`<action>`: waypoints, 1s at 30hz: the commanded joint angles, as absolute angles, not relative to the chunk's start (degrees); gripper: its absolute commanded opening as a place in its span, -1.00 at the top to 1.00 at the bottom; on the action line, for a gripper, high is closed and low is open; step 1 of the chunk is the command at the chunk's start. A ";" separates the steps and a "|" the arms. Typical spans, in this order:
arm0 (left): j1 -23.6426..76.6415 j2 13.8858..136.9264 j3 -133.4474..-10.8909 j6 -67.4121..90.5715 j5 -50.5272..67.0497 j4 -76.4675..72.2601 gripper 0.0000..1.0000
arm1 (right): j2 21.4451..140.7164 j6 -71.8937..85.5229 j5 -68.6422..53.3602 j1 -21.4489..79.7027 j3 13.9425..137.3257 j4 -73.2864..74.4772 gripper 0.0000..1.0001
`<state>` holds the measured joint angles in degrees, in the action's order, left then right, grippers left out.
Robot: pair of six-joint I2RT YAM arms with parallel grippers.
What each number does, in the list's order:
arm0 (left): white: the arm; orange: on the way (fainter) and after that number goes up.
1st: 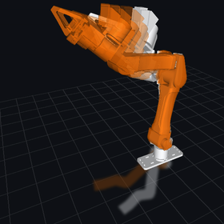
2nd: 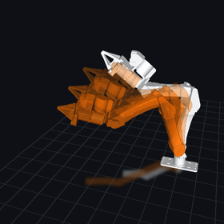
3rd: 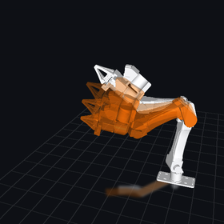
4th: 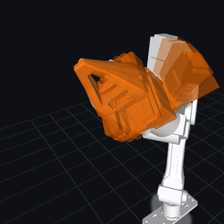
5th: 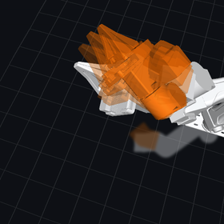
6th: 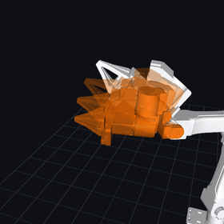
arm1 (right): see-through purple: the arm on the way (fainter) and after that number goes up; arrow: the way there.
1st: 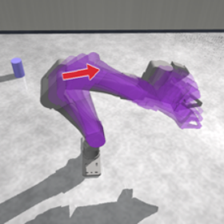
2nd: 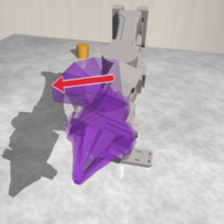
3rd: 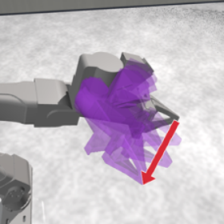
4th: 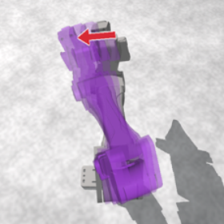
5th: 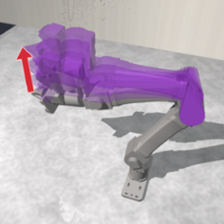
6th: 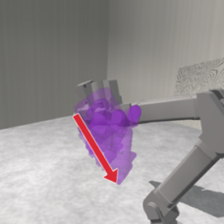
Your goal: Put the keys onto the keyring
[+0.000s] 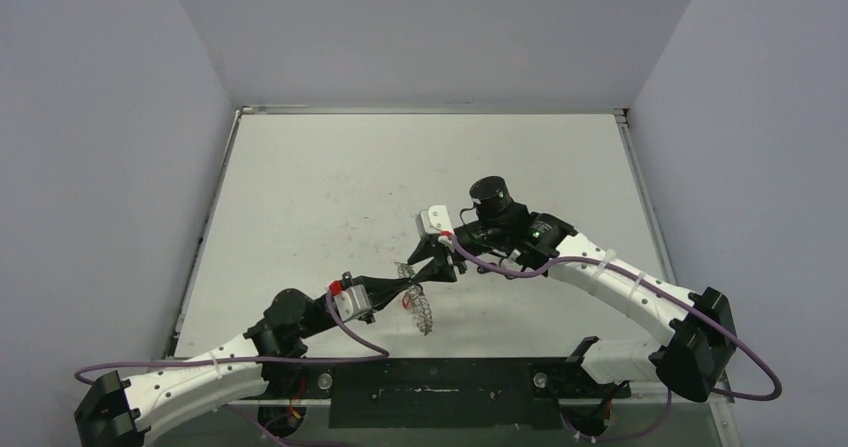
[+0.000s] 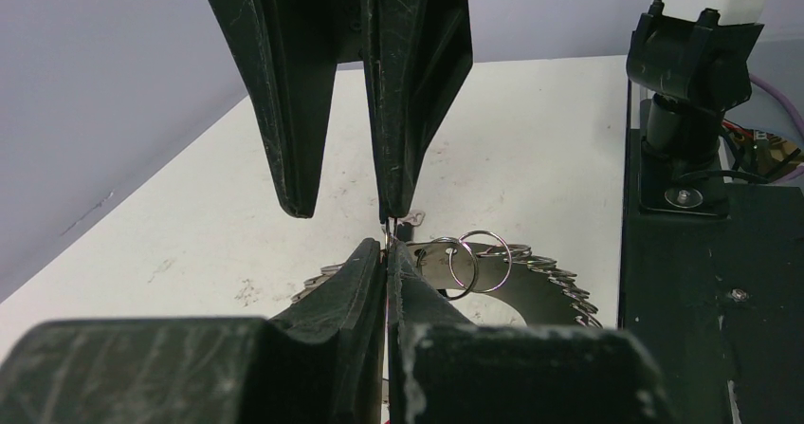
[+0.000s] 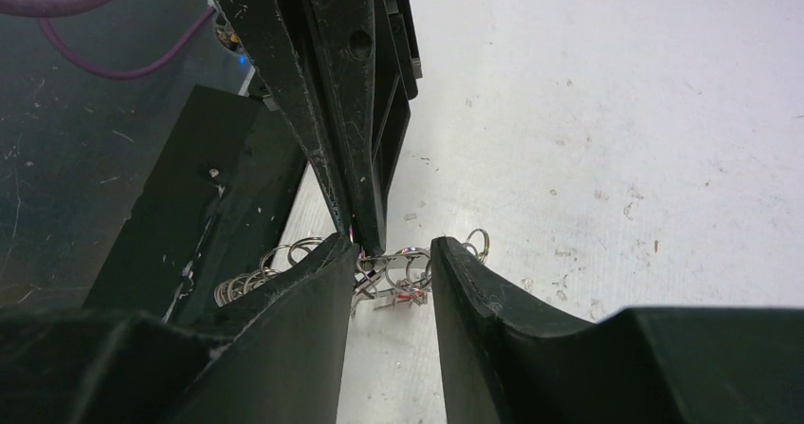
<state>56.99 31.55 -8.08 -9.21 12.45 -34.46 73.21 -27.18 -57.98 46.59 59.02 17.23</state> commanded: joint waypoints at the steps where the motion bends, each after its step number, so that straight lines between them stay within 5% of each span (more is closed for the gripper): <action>1: 56.95 30.76 -9.76 -9.14 12.74 -40.79 1.00 | 71.96 -29.36 -60.28 46.70 58.57 18.11 0.30; 14: 57.03 29.55 -10.11 -9.24 12.88 -38.84 1.00 | 68.64 -31.58 -58.79 46.49 58.72 22.28 0.17; 30: 57.02 29.89 -10.04 -8.90 13.23 -39.54 1.00 | 73.76 -27.51 -59.28 48.47 58.44 15.14 0.57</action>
<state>57.01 30.39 -8.08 -9.23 12.86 -34.09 72.86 -27.81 -57.84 47.92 58.39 19.51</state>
